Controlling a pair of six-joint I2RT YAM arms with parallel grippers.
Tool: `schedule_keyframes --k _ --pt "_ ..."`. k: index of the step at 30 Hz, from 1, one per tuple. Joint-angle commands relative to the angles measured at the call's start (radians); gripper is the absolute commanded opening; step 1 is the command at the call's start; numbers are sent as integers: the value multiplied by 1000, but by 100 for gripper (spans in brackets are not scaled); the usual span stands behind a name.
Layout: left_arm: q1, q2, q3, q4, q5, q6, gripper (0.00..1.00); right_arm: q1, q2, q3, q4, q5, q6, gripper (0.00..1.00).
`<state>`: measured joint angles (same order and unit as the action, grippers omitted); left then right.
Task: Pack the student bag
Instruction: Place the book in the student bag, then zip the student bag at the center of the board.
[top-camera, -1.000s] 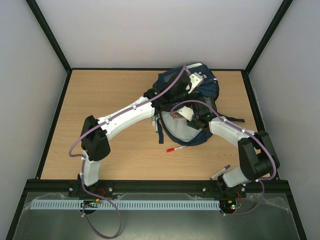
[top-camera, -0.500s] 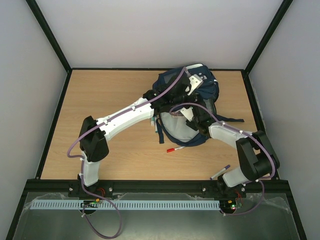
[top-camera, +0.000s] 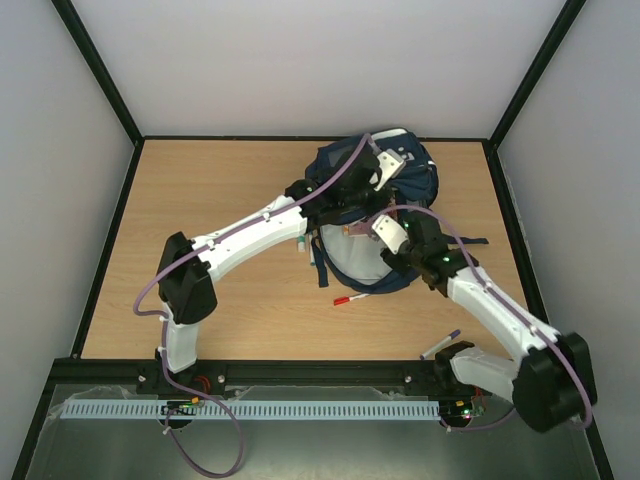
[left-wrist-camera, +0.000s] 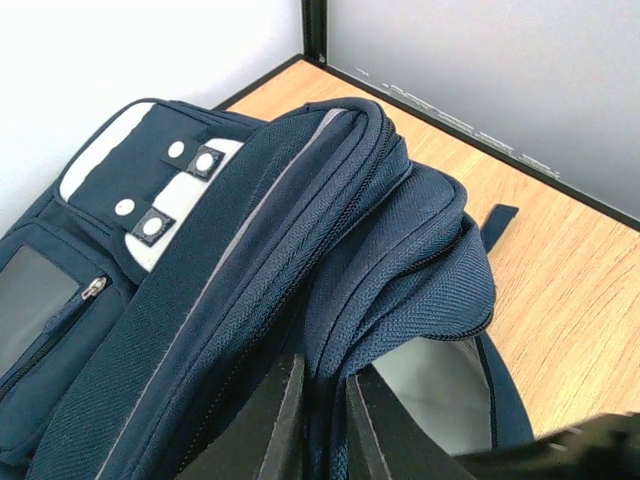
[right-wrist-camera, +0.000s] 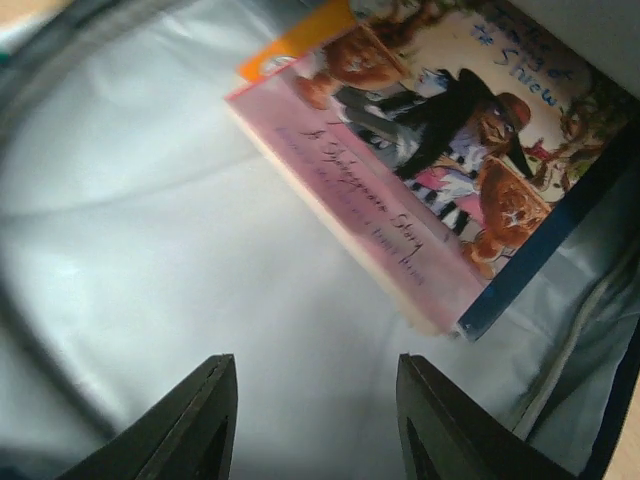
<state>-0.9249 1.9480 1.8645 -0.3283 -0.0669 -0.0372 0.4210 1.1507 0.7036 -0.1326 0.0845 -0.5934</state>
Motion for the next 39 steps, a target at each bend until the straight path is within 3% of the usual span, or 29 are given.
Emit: schedule_keyframes --k 1,6,12,16,18,27,34,39 --pt "6 -82 -20 83 41 -26 12 1 -189 25 -285 -165 36 46" --pt "11 -63 -101 110 57 -32 12 1 -351 44 -411 -212 87 46" --pt "11 -30 -208 165 107 -66 13 1 -445 50 -480 -204 200 39" --pt "9 13 -248 190 140 -101 23 0 -487 55 -441 -71 275 34" --pt "9 29 -259 193 116 -120 33 -1 -494 56 -414 -12 296 32" --pt "10 -142 -334 160 66 -143 67 -24 -349 150 -360 -7 358 32" --pt "27 -339 -555 143 67 -182 75 -65 -198 245 -328 -93 395 35" --pt "58 -424 -766 174 20 -312 75 -91 -107 221 -287 -133 380 38"
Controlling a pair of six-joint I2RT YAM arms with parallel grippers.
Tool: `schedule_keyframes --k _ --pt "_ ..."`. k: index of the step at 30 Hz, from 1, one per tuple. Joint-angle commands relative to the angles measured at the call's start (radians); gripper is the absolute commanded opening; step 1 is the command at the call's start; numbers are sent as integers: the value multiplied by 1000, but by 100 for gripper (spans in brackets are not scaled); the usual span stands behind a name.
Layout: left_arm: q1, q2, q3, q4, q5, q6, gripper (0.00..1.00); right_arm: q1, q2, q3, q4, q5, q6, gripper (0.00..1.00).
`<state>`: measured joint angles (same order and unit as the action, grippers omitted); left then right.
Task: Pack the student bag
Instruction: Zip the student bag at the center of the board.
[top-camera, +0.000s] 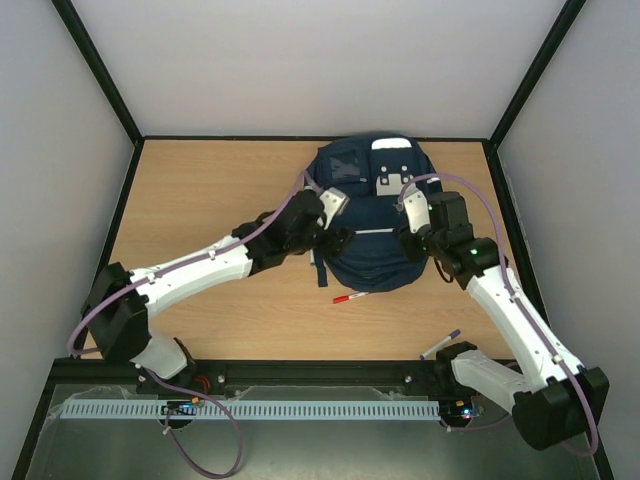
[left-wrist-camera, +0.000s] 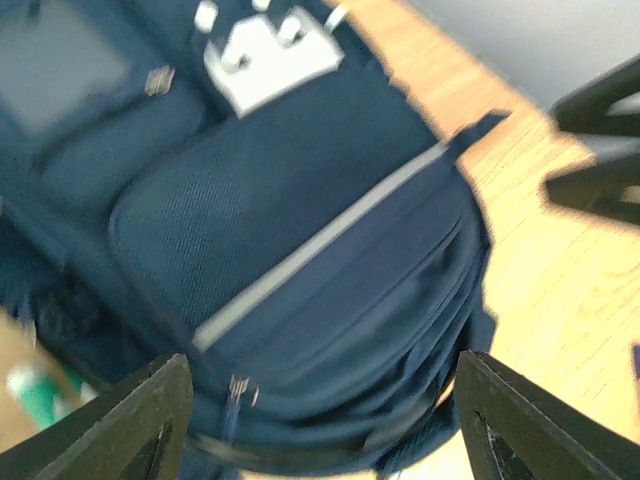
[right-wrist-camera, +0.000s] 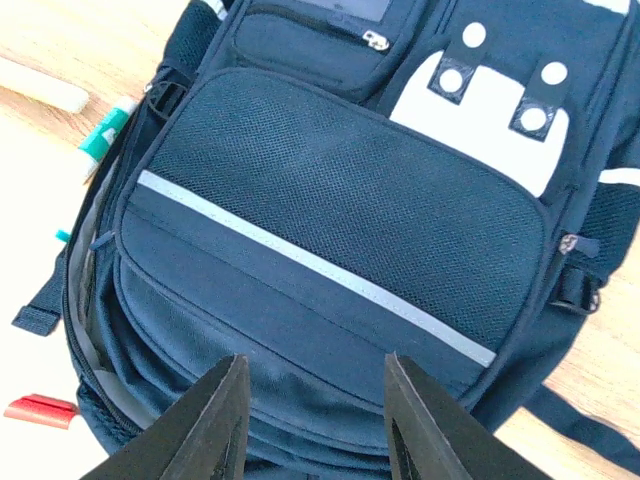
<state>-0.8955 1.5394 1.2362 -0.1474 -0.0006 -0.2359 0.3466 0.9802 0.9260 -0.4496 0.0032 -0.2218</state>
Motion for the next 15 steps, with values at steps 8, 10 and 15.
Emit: schedule_keyframes --k 8,10,15 --pt "130 45 -256 -33 -64 -208 47 -32 165 -132 154 -77 4 40" --pt "134 91 -242 -45 -55 -198 41 -33 175 -147 173 -64 5 41" --pt "132 207 -198 -18 -25 -186 27 -33 209 -176 201 -17 -6 41"
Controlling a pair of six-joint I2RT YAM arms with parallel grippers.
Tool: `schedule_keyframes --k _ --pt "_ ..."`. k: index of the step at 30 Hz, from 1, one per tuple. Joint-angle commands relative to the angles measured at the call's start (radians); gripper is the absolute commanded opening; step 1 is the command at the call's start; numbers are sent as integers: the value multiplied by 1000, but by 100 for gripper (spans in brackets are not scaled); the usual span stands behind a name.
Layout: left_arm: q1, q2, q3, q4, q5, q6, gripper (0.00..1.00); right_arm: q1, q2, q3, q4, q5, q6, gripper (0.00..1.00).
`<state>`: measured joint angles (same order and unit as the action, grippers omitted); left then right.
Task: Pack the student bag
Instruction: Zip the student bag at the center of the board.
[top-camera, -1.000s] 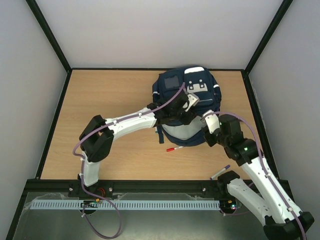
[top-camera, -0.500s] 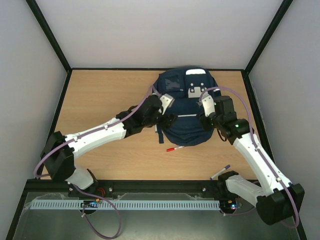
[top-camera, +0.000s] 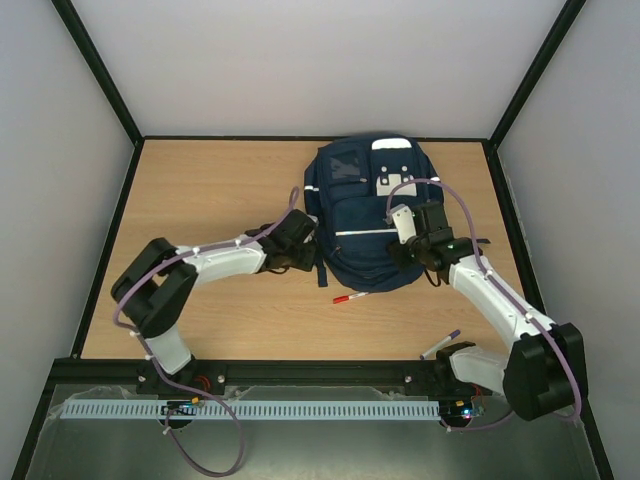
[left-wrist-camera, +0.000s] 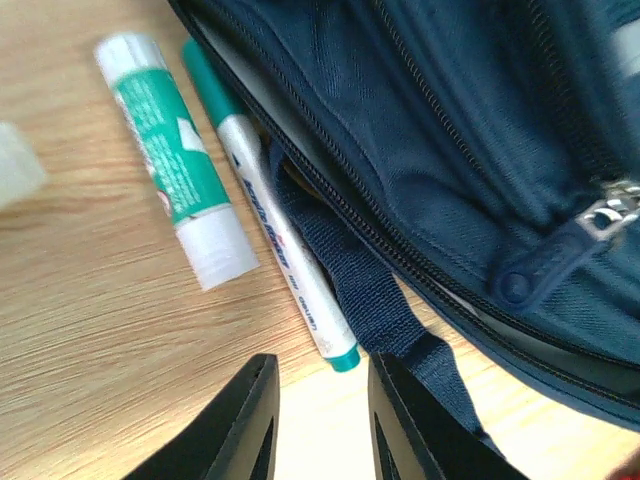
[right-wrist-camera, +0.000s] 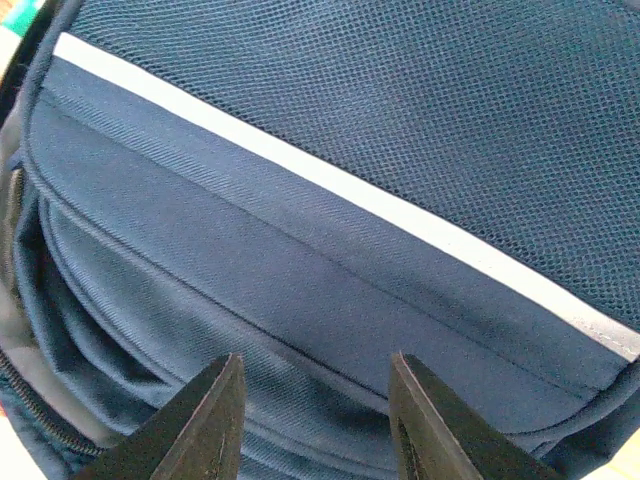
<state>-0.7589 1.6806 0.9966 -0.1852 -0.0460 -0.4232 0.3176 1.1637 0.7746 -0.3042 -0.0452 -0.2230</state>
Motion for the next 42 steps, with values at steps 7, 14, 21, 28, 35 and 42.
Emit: schedule_keyframes --k 7,14,21,28,35,42 --pt "-16 198 150 44 43 13 25 -27 59 -35 62 73 -3 42" --pt "-89 313 304 19 47 34 25 -50 92 -31 62 90 0 44" --pt "-140 411 437 -5 60 55 26 -73 89 -32 71 127 9 46" --pt "-140 298 353 -36 73 111 40 -103 82 -35 64 108 9 49" --pt "-104 104 218 -41 49 125 45 -109 83 -31 56 84 11 50" --pt "-14 174 276 -70 16 60 35 -109 79 -32 53 77 8 50"
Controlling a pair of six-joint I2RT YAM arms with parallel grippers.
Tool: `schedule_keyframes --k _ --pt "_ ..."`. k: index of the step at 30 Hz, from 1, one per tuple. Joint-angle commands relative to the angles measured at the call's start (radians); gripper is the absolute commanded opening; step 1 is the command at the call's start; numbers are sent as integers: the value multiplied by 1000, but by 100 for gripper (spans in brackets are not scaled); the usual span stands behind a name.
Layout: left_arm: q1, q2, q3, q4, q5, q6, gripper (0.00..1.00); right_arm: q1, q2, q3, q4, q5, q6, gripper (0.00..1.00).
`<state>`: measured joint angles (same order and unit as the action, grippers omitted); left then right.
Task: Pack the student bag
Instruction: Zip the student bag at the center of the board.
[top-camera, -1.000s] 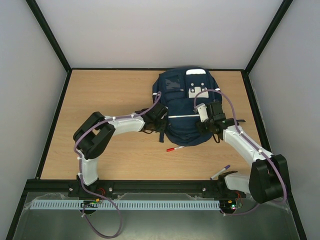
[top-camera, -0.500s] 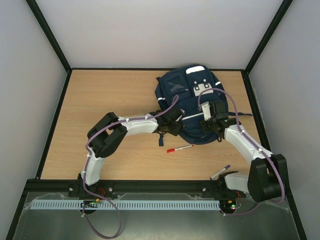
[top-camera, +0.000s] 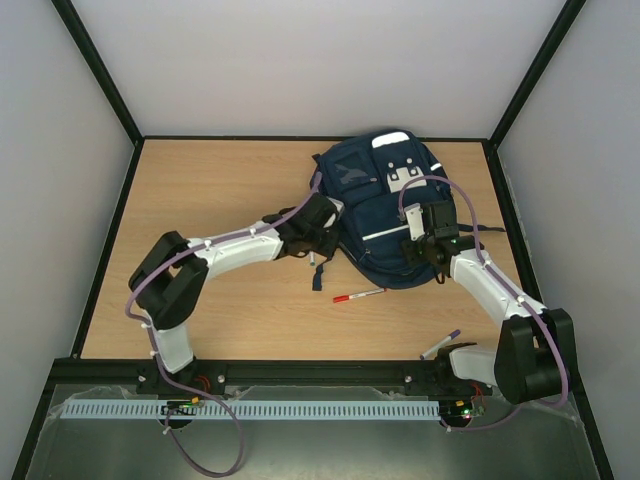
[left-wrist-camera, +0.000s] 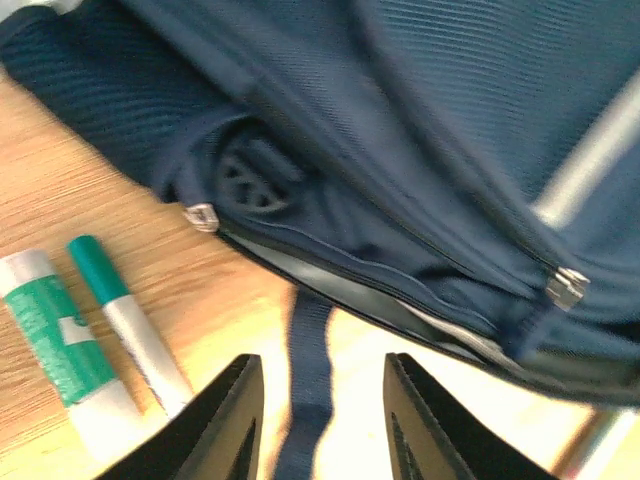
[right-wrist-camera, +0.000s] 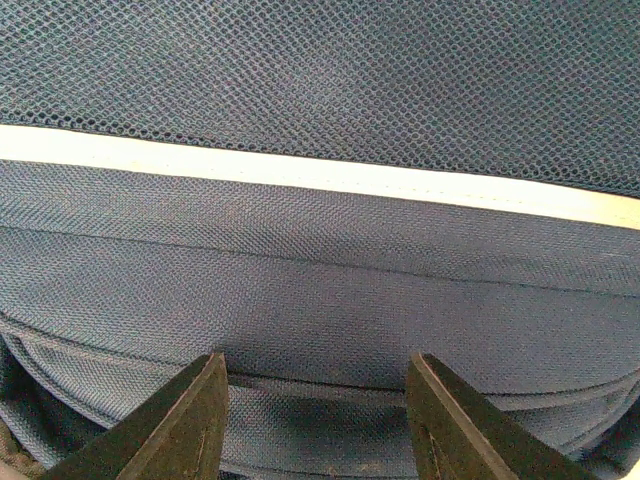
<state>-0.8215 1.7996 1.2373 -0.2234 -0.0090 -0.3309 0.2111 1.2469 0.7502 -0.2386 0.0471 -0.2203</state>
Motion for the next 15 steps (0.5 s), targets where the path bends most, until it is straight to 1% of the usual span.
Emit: schedule_keyframes --k 1,4,7,9,15 --pt "56 70 48 -26 -15 -41 32 -4 -5 -8 -13 -16 5 50" --pt "67 143 106 -30 16 -46 14 -5 -9 -10 -13 -13 4 50" --pt "67 201 156 -44 21 -56 6 -6 -10 -13 -12 -10 4 50" --pt "68 232 175 -60 -2 -70 4 -8 -12 -14 -13 -13 3 51" --pt "77 262 146 -59 -28 -83 3 -13 -9 -14 -13 -20 2 50"
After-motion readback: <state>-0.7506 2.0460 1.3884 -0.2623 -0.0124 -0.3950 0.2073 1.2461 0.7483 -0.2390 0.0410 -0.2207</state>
